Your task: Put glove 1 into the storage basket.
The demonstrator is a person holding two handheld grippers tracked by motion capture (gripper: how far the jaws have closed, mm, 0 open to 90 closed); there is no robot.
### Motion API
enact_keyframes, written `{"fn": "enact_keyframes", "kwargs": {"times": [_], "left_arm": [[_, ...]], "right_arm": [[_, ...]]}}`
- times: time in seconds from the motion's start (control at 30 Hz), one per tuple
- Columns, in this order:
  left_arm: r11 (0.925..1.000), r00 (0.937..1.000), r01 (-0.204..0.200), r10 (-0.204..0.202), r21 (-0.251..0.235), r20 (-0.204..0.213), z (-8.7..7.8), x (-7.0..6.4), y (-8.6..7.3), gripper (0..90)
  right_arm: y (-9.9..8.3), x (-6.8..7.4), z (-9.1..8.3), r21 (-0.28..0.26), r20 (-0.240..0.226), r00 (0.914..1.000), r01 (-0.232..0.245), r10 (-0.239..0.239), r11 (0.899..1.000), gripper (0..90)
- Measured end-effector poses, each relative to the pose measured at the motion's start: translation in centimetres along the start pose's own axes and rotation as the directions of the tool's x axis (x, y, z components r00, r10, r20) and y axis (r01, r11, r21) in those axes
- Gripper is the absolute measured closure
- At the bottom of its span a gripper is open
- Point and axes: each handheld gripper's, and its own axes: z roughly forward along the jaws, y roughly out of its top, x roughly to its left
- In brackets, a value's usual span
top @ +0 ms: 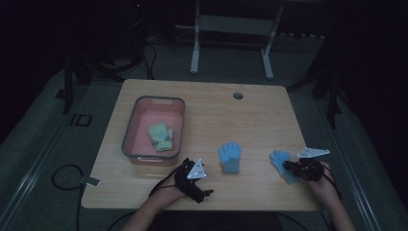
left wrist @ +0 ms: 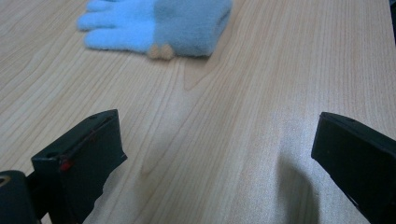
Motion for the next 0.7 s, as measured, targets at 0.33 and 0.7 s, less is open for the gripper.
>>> {"fn": "enact_keyframes", "kwargs": {"times": [0.33,0.7], "left_arm": [[1.0,1.0,0.004,-0.004,-0.001,0.0,0.0,0.0,0.0,2.0],[0.9999,0.9999,-0.008,0.008,-0.011,0.01,-0.1,0.0,-0.1,2.0]], "right_arm": [[2.9,2.0,-1.4,-0.086,0.037,0.9981,-0.047,0.05,0.995,84.6],[7.3,5.9,-1.8,-0.218,0.16,0.9551,-0.212,0.249,0.953,84.4]]}}
